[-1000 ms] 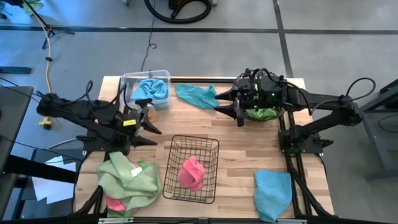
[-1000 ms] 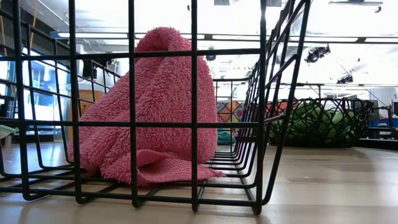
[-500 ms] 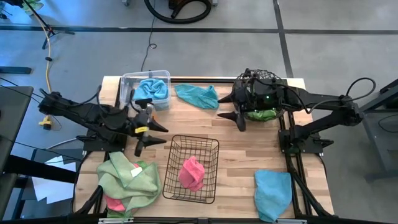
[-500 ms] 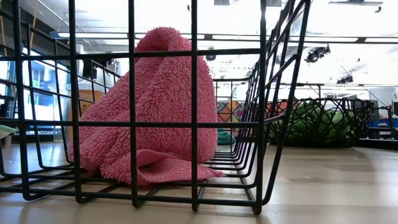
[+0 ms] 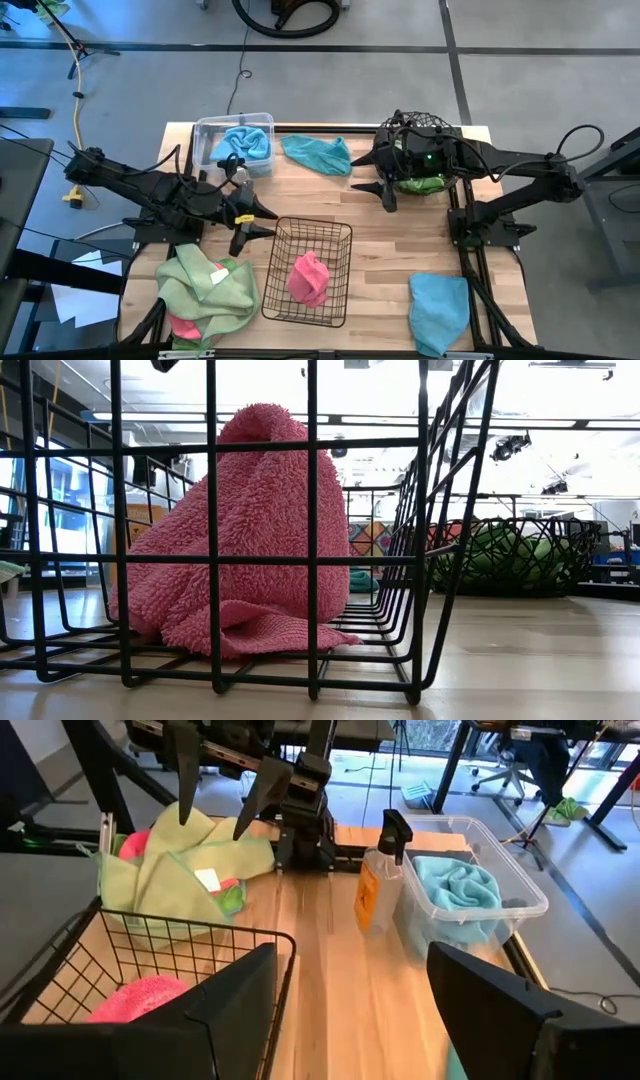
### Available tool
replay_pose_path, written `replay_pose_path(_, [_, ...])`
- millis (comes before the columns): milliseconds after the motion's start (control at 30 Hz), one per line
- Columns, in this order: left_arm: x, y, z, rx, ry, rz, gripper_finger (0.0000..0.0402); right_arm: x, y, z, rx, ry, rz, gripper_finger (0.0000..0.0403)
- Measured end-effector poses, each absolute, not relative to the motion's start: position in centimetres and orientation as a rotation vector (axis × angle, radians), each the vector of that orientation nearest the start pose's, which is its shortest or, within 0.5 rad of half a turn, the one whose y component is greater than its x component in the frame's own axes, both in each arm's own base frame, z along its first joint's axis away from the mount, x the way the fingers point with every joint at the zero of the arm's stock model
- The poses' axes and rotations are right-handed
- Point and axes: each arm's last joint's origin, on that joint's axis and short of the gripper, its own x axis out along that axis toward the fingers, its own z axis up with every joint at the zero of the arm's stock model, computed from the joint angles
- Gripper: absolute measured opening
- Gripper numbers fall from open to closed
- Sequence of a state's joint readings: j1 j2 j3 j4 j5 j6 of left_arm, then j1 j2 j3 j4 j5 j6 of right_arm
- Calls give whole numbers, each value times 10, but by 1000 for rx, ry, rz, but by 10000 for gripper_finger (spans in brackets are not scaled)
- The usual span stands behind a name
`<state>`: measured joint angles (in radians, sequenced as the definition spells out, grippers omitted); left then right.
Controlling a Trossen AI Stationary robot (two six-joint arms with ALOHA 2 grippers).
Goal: Sort microfiber towel by color & place in baskets
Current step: Put the light green microfiber towel into the round black wire basket
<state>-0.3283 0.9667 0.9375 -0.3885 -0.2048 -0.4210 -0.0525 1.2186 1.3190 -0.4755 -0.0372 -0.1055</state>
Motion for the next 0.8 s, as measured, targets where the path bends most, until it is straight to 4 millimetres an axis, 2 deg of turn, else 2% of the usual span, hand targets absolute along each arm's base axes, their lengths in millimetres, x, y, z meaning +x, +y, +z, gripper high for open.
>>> replay_pose_path(133, [193,-61,335,-320,439,-79,196,256,-12,400,-14,373,-1,256])
replay_pose_path(367, [177,-68,331,-258,704,-212,196,258,-3,403,249,351,53,256])
replay_pose_path(633, [143,-108,321,-248,923,-405,196,268,18,394,440,389,2,256])
replay_pose_path(800, [118,-133,306,-249,1014,-406,196,282,30,381,493,447,-4,256])
